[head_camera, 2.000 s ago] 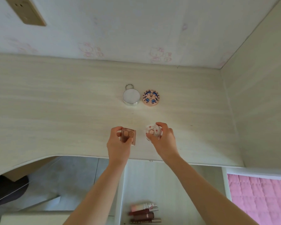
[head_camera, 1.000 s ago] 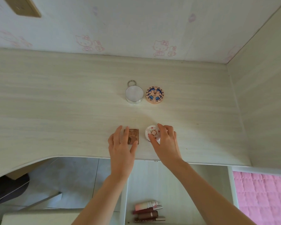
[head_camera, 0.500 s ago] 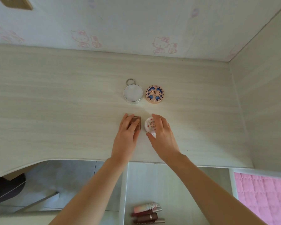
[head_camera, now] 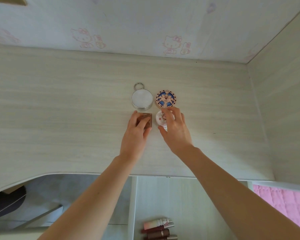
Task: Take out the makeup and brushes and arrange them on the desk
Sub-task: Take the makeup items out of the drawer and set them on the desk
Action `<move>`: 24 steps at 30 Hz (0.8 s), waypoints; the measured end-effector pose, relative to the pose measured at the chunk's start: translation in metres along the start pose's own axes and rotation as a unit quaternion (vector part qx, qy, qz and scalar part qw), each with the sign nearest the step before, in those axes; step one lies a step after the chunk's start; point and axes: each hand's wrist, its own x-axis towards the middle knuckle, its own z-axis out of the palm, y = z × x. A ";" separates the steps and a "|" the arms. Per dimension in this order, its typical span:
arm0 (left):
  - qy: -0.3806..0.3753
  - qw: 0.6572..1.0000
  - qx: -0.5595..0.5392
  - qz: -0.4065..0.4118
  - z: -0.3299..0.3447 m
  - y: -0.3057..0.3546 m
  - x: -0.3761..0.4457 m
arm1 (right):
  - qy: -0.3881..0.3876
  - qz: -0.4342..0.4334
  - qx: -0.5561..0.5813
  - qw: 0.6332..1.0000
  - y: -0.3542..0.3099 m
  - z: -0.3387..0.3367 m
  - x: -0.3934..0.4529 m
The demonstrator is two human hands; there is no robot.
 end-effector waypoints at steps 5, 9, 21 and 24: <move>0.000 1.000 0.002 0.003 0.001 -0.002 0.005 | -0.002 0.007 -0.016 1.000 -0.001 0.003 0.003; 0.011 1.000 0.014 0.007 0.002 -0.001 0.007 | -0.008 0.005 -0.030 1.000 -0.001 0.003 -0.001; 0.097 0.992 0.076 0.039 -0.008 0.026 -0.047 | -0.006 -0.023 -0.030 0.999 0.010 -0.023 -0.066; 0.101 0.991 0.079 0.027 -0.001 0.032 -0.089 | -0.008 -0.032 -0.020 0.999 0.015 -0.028 -0.098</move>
